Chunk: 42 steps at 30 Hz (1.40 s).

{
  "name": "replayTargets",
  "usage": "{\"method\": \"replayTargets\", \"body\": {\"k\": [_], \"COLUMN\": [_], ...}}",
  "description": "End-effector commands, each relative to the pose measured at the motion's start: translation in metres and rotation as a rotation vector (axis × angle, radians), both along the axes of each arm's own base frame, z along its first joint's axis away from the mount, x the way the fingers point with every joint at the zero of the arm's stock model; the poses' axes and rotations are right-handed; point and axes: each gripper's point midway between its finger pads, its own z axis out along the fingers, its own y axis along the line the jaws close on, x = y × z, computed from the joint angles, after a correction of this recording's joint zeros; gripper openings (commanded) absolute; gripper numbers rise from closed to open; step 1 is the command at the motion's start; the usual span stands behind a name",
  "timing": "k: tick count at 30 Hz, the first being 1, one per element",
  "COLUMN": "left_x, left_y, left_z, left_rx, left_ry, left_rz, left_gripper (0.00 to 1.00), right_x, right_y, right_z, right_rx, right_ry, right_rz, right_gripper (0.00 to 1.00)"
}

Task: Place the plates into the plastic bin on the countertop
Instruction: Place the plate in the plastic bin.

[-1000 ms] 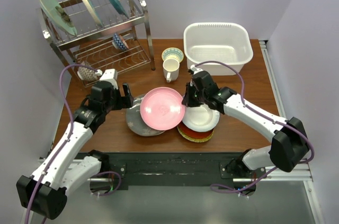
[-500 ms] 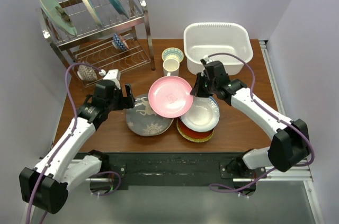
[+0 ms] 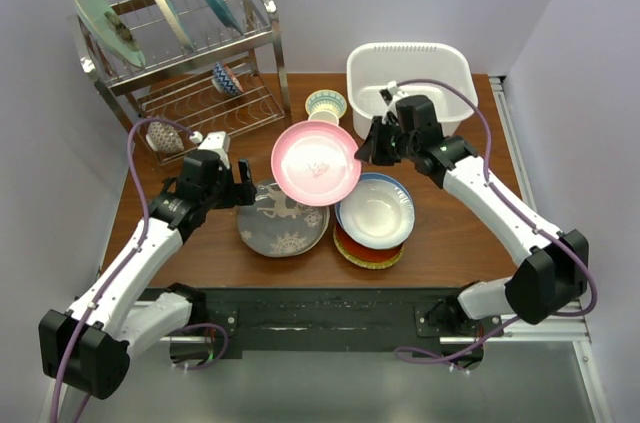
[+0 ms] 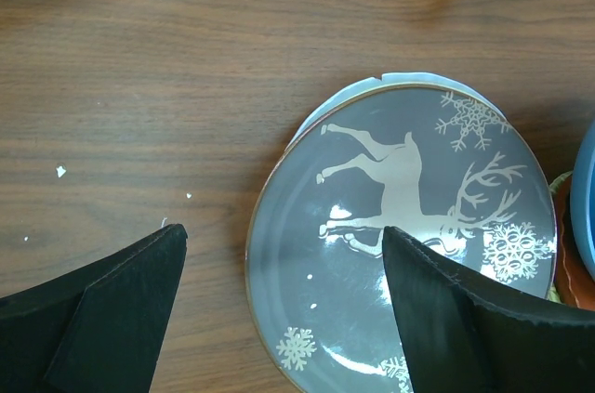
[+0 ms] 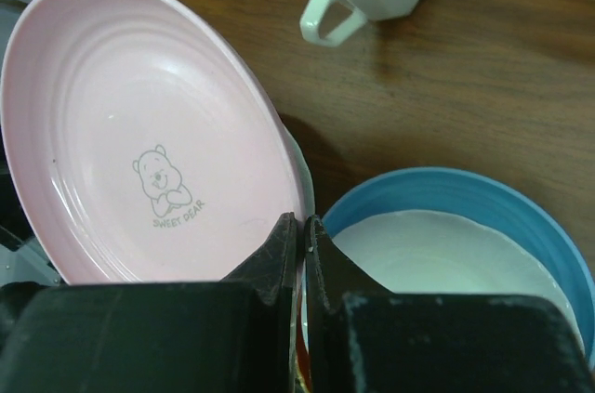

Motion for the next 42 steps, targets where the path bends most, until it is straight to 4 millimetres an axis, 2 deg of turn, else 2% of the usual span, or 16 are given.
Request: {"method": "replayTargets", "body": {"k": [1, 14, 19, 28, 33, 38, 42], "left_x": [0.002, 0.003, 0.004, 0.004, 0.004, 0.003, 0.003], "left_y": [-0.001, 0.0, 0.0, -0.001, -0.003, -0.005, -0.007], "left_z": [0.003, -0.003, -0.004, -0.008, -0.009, -0.011, -0.011], "left_rx": [0.002, 0.014, 0.018, 0.023, 0.018, 0.011, 0.002], "left_ry": [-0.014, 0.009, 0.018, 0.036, 0.039, 0.047, 0.043], "left_rz": [-0.012, -0.003, -0.007, -0.012, -0.021, -0.031, -0.042], "left_gripper": [0.91, 0.93, 0.93, 0.94, 0.94, 0.94, 0.93], "right_x": [0.018, 0.059, 0.072, 0.103, 0.123, 0.137, 0.15], "right_y": [0.005, -0.04, -0.05, -0.078, -0.092, -0.103, -0.119], "right_z": [0.031, 0.047, 0.057, 0.057, 0.069, 0.064, 0.059], "right_rx": [0.037, 0.026, 0.046, 0.075, 0.123, 0.137, 0.138], "right_ry": [-0.051, -0.051, -0.057, -0.034, -0.056, -0.049, -0.044], "right_rz": [0.018, -0.108, -0.137, -0.2, -0.244, -0.269, -0.313], "right_gripper": [0.0, 0.0, 0.0, 0.0, 0.0, 0.0, 0.0]}}
